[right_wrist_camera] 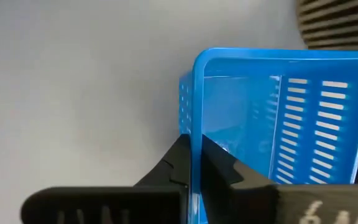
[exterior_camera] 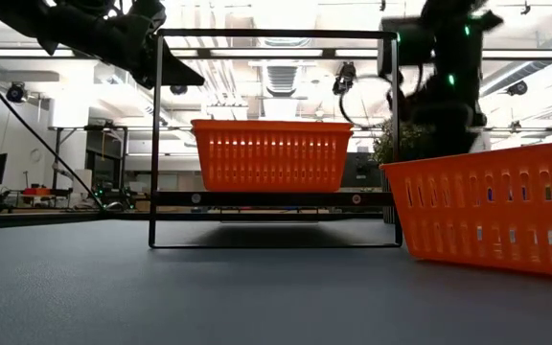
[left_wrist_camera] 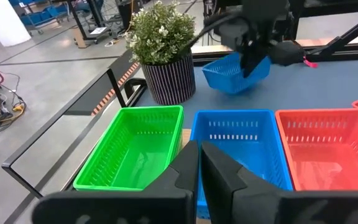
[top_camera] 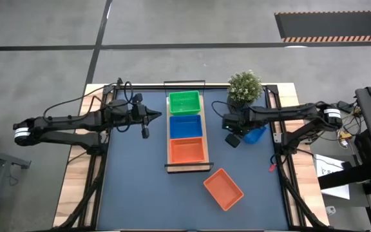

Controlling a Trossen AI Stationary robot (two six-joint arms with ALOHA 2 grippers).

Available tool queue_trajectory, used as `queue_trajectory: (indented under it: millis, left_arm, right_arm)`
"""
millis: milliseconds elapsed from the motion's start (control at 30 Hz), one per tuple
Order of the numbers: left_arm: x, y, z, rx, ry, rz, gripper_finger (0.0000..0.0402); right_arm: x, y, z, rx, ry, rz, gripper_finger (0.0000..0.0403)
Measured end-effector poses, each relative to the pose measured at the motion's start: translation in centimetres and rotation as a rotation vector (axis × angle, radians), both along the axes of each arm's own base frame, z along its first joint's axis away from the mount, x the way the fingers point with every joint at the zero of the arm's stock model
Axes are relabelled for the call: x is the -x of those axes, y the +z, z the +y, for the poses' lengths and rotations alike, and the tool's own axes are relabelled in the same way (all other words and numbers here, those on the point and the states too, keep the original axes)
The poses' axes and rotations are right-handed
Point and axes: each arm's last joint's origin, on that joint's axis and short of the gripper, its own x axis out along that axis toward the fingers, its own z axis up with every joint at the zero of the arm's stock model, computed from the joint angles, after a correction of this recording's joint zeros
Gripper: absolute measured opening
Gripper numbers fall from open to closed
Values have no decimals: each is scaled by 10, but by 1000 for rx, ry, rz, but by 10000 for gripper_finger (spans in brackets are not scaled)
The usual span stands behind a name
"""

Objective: Stack baskets on shelf by color
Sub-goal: Stack the blue bin on top of the blue bin on the shelf

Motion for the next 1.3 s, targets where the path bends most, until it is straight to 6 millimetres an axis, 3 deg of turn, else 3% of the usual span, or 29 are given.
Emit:
queue_trajectory:
  millis: [133,367,500,800,1300]
  left_arm:
    - [0,0,0,-1,0,0,0]
    - [0,0,0,-2,-1,-1,0]
    - [0,0,0,-4,-1,0,0]
    - [0,0,0,-3,-1,0,0]
    - [0,0,0,-2,-1,0,0]
  right_arm:
    - [-14,37,11,33,54,-28,9]
    - [-40,113,25,200,183,-245,9]
    - [-54,135,31,251,276,-408,9]
    - [-89,133,48,328,465,-586,9]
    - [-165,109,49,356,672,-436,9]
